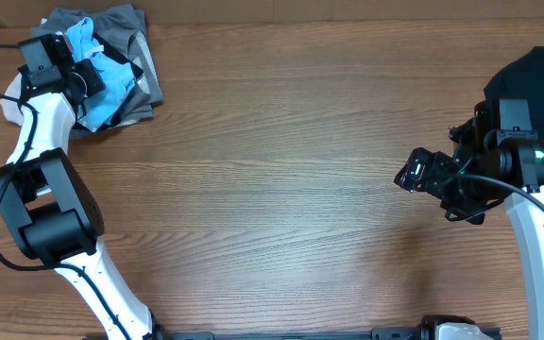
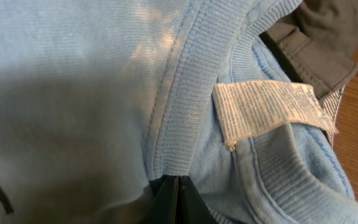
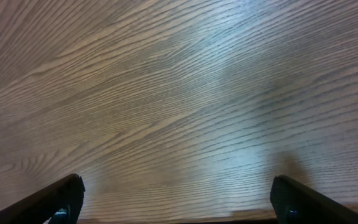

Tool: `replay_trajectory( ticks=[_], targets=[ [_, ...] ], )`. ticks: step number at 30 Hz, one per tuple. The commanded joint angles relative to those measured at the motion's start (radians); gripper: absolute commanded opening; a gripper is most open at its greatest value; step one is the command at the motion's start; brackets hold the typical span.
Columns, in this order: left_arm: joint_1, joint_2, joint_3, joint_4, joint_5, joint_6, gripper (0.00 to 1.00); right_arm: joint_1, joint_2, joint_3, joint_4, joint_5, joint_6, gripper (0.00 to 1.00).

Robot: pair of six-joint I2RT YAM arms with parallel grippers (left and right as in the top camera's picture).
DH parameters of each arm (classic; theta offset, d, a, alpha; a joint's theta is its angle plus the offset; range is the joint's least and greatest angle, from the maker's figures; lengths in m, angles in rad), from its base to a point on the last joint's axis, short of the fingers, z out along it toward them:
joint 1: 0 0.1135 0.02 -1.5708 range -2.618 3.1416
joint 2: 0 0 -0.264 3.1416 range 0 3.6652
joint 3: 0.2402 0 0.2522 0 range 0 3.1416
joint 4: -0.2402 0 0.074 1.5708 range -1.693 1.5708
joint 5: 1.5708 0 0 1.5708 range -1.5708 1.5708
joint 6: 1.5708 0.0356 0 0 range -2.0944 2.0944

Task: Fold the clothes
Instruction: 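Lower the shirt onto the stack and adjust it with the left gripper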

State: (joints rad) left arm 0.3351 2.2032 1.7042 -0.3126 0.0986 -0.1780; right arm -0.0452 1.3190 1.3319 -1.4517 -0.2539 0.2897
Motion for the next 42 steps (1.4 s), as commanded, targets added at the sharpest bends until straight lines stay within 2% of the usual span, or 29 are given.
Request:
replay_trajectory(
  ticks=[1, 8, 13, 18, 25, 27, 33, 36, 42],
  targets=[
    [-0.008, -0.019, 0.062, -0.051, 0.032, -0.009, 0.04, 0.000, 0.001, -0.002, 0.003, 0.010, -0.006, 1.00],
    [-0.003, -0.086, 0.180, -0.084, -0.033, 0.012, 0.04, 0.000, 0.001, -0.002, 0.002, 0.010, -0.006, 1.00],
    [0.005, -0.076, 0.183, -0.087, -0.066, 0.071, 0.04, 0.000, 0.001, -0.002, 0.002, 0.010, -0.006, 1.00],
    [0.016, -0.031, 0.183, -0.075, -0.108, 0.079, 0.04, 0.000, 0.001, -0.002, 0.002, 0.010, -0.006, 1.00],
    [0.059, 0.071, 0.183, -0.105, -0.110, 0.081, 0.04, 0.000, 0.001, -0.002, -0.007, 0.010, -0.006, 1.00],
    [0.073, 0.093, 0.183, -0.124, -0.110, 0.082, 0.10, 0.000, 0.001, -0.002, -0.014, 0.010, -0.006, 1.00],
    [0.087, 0.077, 0.200, -0.163, -0.108, 0.085, 0.11, 0.000, 0.001, -0.002, -0.029, 0.010, -0.006, 1.00],
    [0.080, 0.048, 0.253, -0.198, -0.076, 0.085, 0.16, 0.000, 0.001, -0.002, -0.029, 0.010, -0.006, 1.00],
    [0.040, -0.004, 0.413, -0.333, -0.019, 0.067, 0.16, 0.000, 0.001, -0.002, -0.033, 0.010, -0.006, 1.00]
  ],
)
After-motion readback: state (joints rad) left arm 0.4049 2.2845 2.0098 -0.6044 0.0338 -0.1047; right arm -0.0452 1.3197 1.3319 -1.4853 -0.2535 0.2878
